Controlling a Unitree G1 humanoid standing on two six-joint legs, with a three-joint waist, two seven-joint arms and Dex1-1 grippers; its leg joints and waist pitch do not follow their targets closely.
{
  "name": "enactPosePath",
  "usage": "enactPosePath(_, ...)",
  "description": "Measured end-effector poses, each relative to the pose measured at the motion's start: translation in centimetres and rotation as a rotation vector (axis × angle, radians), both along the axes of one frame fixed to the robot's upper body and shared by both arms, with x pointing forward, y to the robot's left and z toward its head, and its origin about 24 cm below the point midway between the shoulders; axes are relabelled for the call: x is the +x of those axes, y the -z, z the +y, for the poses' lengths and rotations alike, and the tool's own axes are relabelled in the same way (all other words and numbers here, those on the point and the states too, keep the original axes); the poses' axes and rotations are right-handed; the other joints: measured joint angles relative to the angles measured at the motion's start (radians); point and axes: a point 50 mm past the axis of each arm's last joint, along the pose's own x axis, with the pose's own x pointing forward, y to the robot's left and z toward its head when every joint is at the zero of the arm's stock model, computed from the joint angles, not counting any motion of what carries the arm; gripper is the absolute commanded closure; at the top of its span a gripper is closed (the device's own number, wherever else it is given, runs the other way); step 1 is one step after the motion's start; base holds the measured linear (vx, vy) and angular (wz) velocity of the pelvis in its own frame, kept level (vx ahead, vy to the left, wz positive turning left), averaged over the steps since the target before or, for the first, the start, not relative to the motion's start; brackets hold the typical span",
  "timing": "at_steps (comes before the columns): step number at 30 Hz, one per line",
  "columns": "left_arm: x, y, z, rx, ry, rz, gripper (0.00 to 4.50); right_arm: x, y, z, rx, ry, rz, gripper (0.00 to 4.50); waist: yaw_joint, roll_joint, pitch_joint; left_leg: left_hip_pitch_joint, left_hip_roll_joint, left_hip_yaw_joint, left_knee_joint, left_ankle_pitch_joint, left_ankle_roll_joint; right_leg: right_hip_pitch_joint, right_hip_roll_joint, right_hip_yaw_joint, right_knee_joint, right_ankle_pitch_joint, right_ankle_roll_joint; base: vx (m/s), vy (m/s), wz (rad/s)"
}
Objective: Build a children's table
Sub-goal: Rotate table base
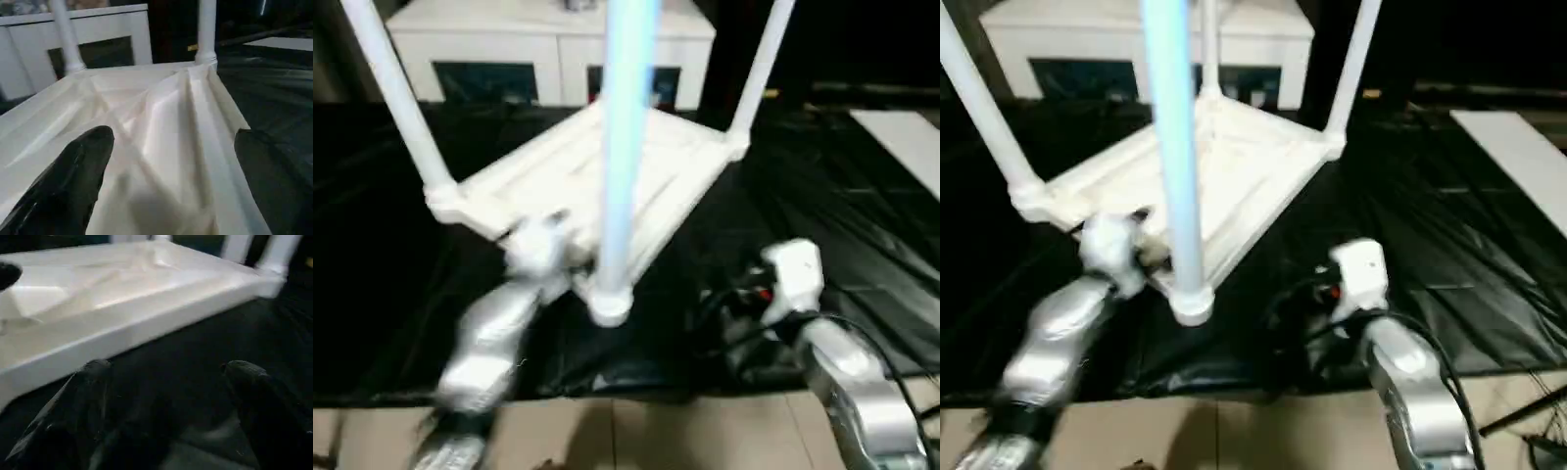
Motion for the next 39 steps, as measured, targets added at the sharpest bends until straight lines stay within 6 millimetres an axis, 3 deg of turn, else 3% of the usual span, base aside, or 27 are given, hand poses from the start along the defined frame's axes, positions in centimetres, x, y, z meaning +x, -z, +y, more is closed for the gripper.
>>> enactPosePath(4, 1.3, -0.1, -2.3, 0.007, -0.022, 0.016, 0.03, -0.4, -0.2, -0.5, 0.004, 0.011, -0.007, 0.59, -0.014, 0.004, -0.002, -0.008, 0.0, 0.001, 0.0, 0.001, 0.003, -0.006, 0.0, 0.0, -0.001, 0.0, 0.0, 0.0, 0.0, 0.0)
enactPosePath(6, 1.6, -0.2, -2.6, 0.01, -0.025, 0.018, 0.03, -1.1, -0.5, -0.1, 0.023, -0.076, -0.001, 0.59, -0.017, 0.007, -0.001, -0.009, 0.0, 0.001, 0.0, 0.004, 0.01, -0.008, 0.0, -0.001, -0.001, 0.0, 0.0, 0.0, 0.0, 0.0)
enactPosePath(8, 2.1, -0.4, -1.7, 0.022, -0.041, 0.003, 0.03, -2.3, -0.8, 0.5, 0.012, -0.243, 0.029, 0.59, -0.023, 0.008, -0.001, -0.008, 0.001, 0.0, -0.001, 0.005, 0.011, -0.008, 0.0, -0.002, -0.001, 0.0, 0.0, 0.0, 0.0, 0.0)
enactPosePath(10, 2.3, -0.5, 0.4, 0.033, -0.069, -0.012, 0.03, -3.2, -0.8, 1.0, 0.002, -0.367, 0.069, 0.59, -0.03, 0.008, -0.001, -0.008, 0.001, 0.0, -0.002, 0.005, 0.012, -0.008, 0.0, -0.002, 0.0, 0.0, 0.0, 0.0, 0.0, 0.0)
enactPosePath(15, 2.1, 0.0, 3.5, 0.035, -0.102, -0.004, 0.03, -3.7, -0.2, 2.1, 0.006, -0.478, 0.117, 0.59, -0.026, 0.006, 0.0, -0.008, 0.001, 0.001, -0.001, 0.006, 0.011, -0.007, -0.001, -0.003, 0.0, 0.001, -0.003, 0.0, 0.0, 0.0)
enactPosePath(20, 0.3, 1.2, 6.2, 0.044, 0.009, 0.048, 0.03, -2.1, -0.5, 5.4, 0.058, -0.501, 0.073, 0.59, -0.029, 0.001, 0.001, -0.008, 0.001, 0.003, -0.002, 0.007, 0.01, -0.009, -0.002, -0.003, 0.001, 0.003, -0.005, 0.0, 0.0, 0.0)
enactPosePath(21, -0.4, 1.2, 6.6, 0.042, 0.066, 0.059, 0.0, -1.8, -0.5, 5.9, 0.08, -0.498, 0.067, 0.31, -0.027, 0.001, 0.001, -0.008, 0.001, 0.003, -0.002, 0.007, 0.01, -0.009, -0.002, -0.003, 0.001, 0.003, -0.005, 0.0, 0.0, 0.0)
enactPosePath(24, -3.0, 1.5, 8.3, 0.059, 0.206, 0.135, 0.0, -1.8, -0.5, 7.8, 0.125, -0.545, 0.067, 0.19, -0.027, 0.0, 0.001, -0.009, 0.002, 0.003, -0.003, 0.007, 0.009, -0.01, -0.001, -0.003, 0.001, 0.002, -0.006, 0.0, 0.0, 0.0)
enactPosePath(27, -4.0, 1.7, 9.3, 0.076, 0.245, 0.183, 0.0, -1.7, -0.5, 8.4, 0.134, -0.575, 0.069, 0.09, -0.019, -0.003, 0.003, -0.01, 0.002, 0.005, -0.003, 0.007, 0.009, -0.01, -0.002, -0.003, 0.0, 0.002, -0.006, 0.0, 0.0, 0.0)
enactPosePath(32, -5.5, 1.3, 11.5, 0.154, 0.289, 0.24, 0.0, -0.7, -1.1, 8.9, 0.134, -0.582, 0.042, 0.09, -0.026, -0.012, 0.002, -0.008, 0.002, 0.005, -0.003, 0.007, 0.009, -0.009, -0.002, -0.002, 0.001, 0.002, -0.006, 0.0, 0.0, 0.0)
enactPosePath(35, -6.6, 1.0, 12.6, 0.149, 0.303, 0.299, 0.0, 0.9, -0.7, 9.9, 0.108, -0.555, 0.036, 0.09, -0.035, -0.014, 0.003, -0.008, 0.002, 0.005, -0.004, 0.009, 0.006, -0.01, -0.002, -0.002, 0.002, 0.003, -0.006, 0.0, 0.0, 0.0)
enactPosePath(39, -7.0, 0.2, 12.7, 0.144, 0.332, 0.315, 0.0, 2.3, 0.0, 10.8, 0.09, -0.515, 0.051, 0.09, -0.035, -0.014, 0.003, -0.007, 0.002, 0.005, -0.008, 0.01, 0.003, -0.011, -0.001, -0.002, 0.004, 0.004, -0.008, 0.0, 0.0, 0.0)
